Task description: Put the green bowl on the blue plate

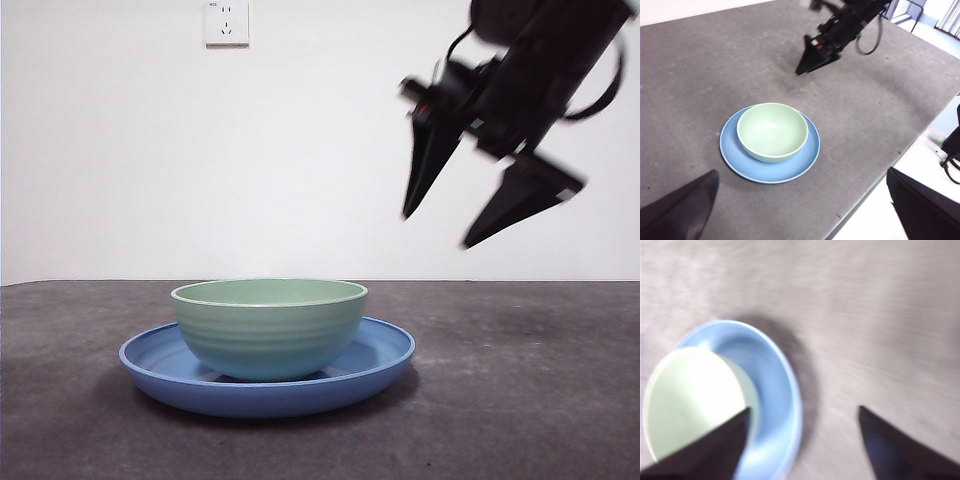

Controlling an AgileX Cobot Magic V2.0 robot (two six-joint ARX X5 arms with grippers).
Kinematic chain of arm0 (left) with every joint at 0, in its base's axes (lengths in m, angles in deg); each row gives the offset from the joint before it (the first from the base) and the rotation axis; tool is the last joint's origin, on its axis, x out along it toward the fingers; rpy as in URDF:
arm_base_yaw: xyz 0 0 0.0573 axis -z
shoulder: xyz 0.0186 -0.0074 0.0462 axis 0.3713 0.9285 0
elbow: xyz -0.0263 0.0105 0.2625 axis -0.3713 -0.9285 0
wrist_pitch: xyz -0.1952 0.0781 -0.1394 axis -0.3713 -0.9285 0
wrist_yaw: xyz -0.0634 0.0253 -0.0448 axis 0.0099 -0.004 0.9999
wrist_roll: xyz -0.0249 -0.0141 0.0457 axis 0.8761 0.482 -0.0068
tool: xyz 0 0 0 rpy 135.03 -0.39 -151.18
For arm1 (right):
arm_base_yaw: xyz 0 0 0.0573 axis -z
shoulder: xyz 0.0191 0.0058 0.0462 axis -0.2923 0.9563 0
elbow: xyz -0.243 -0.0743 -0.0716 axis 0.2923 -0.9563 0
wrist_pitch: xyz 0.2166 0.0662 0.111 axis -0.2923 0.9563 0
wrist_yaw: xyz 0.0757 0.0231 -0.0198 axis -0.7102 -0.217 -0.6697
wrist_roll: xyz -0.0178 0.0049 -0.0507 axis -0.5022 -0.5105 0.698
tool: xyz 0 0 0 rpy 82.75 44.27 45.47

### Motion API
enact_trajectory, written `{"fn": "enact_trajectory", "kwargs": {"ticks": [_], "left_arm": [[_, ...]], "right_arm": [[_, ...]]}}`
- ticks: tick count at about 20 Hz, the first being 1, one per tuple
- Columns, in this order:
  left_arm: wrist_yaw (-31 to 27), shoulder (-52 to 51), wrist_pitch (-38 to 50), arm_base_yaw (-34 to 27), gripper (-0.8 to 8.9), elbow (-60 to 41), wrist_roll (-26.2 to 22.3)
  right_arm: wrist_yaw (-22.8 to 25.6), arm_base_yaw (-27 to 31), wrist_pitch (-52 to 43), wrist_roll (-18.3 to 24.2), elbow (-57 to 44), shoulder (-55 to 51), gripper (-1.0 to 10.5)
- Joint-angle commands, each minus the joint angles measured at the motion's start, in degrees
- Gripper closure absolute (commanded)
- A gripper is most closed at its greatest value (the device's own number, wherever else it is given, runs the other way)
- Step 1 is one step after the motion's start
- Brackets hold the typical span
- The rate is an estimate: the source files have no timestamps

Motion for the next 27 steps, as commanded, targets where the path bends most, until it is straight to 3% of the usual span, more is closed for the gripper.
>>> {"fn": "enact_trajectory", "kwargs": {"ticks": [1,5,8,12,21,27], "left_arm": [[-0.17,0.22,0.68,0.33,2.19,0.42,-0.66],[-0.17,0.22,0.70,0.33,2.19,0.42,-0.68],[-0.17,0.22,0.70,0.33,2.19,0.42,-0.68],[-0.17,0.22,0.72,0.33,2.19,0.42,-0.68],[-0.20,0.22,0.72,0.33,2.20,0.42,-0.68],[-0.20,0.22,0.70,0.31,2.20,0.42,-0.68]], "right_arm": [[0.92,-0.44,4.79,4.83,1.05,-4.94,4.9],[0.92,-0.55,12.02,8.50,1.05,-16.20,4.7],[2.36,-0.55,16.90,9.62,1.05,-24.46,3.5],[2.36,-1.01,22.58,12.94,0.66,-33.09,3.5],[-1.46,-2.95,28.96,13.35,-0.44,-45.86,3.5],[-1.20,-2.95,29.09,13.07,-2.27,-49.81,3.5]]}}
